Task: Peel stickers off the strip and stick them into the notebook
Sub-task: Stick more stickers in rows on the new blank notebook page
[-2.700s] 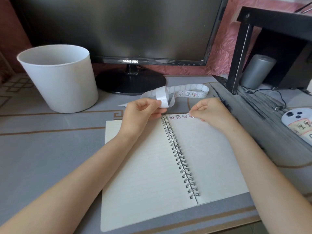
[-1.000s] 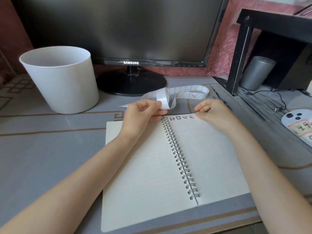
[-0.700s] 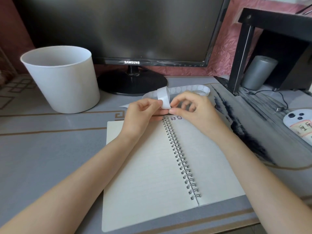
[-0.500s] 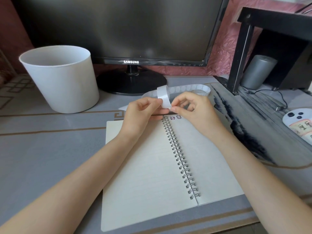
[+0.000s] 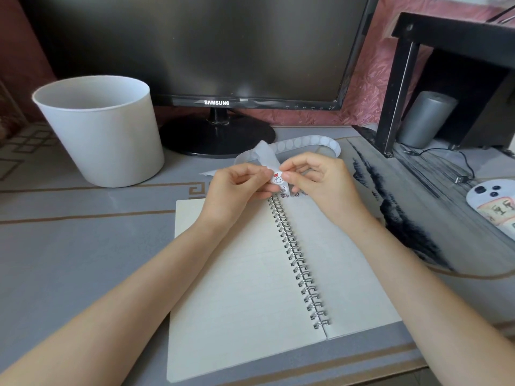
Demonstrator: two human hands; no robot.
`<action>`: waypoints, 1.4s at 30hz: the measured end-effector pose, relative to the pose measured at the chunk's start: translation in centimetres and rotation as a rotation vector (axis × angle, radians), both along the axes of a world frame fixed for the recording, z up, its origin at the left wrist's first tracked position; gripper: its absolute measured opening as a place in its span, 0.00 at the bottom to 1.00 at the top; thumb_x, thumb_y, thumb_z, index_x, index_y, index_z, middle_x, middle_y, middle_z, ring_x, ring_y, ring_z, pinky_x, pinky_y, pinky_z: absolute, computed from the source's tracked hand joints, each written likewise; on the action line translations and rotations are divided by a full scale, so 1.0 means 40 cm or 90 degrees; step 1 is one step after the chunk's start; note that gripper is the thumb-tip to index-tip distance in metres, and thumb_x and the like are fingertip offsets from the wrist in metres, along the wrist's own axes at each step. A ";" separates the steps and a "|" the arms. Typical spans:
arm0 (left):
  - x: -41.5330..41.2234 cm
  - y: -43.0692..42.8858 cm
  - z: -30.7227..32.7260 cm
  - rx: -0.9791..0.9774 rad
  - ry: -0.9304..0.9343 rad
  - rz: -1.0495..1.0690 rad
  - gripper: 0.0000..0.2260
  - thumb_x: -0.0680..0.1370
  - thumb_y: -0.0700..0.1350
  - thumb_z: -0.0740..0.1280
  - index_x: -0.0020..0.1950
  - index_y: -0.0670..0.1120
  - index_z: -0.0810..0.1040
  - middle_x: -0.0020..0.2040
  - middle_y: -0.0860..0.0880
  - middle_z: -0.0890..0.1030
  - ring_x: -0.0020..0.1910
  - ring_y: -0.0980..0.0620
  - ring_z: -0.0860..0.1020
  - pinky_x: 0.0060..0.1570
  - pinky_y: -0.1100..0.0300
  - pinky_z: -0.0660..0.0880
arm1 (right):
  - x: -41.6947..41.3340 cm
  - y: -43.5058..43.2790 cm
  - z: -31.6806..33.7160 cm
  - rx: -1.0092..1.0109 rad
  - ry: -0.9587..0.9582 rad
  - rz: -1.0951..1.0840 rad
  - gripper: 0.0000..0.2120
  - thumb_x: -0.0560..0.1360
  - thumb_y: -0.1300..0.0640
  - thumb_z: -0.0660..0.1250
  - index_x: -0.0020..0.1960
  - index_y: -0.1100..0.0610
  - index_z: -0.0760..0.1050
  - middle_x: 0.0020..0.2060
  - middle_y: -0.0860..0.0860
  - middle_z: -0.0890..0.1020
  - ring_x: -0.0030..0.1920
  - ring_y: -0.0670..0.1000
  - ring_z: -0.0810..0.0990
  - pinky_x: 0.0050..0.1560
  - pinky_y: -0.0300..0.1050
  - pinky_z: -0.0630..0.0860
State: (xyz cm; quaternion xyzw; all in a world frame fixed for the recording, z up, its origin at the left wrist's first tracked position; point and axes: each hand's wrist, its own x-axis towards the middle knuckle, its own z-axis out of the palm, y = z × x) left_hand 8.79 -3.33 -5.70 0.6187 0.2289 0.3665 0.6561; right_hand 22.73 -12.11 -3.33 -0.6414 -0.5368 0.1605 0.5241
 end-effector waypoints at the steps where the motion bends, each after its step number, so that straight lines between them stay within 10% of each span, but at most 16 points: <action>1: 0.000 0.000 0.000 0.003 0.000 0.000 0.05 0.78 0.38 0.66 0.47 0.37 0.80 0.38 0.44 0.84 0.40 0.52 0.84 0.45 0.63 0.80 | 0.001 0.000 -0.001 0.000 -0.004 0.000 0.09 0.73 0.65 0.70 0.44 0.52 0.80 0.39 0.52 0.81 0.33 0.48 0.78 0.39 0.42 0.79; 35: -0.002 -0.009 0.013 -0.025 0.007 0.034 0.05 0.77 0.38 0.66 0.44 0.38 0.80 0.36 0.44 0.84 0.40 0.51 0.84 0.44 0.64 0.80 | -0.002 -0.004 -0.001 0.055 -0.208 0.027 0.02 0.71 0.64 0.72 0.41 0.60 0.80 0.43 0.50 0.74 0.40 0.38 0.72 0.39 0.29 0.65; 42: -0.005 -0.009 0.017 -0.050 -0.009 0.038 0.05 0.78 0.39 0.66 0.45 0.38 0.79 0.35 0.47 0.84 0.39 0.53 0.84 0.40 0.65 0.80 | 0.008 -0.016 0.019 0.057 -0.123 0.010 0.04 0.70 0.60 0.73 0.40 0.54 0.79 0.36 0.47 0.79 0.34 0.43 0.69 0.38 0.39 0.66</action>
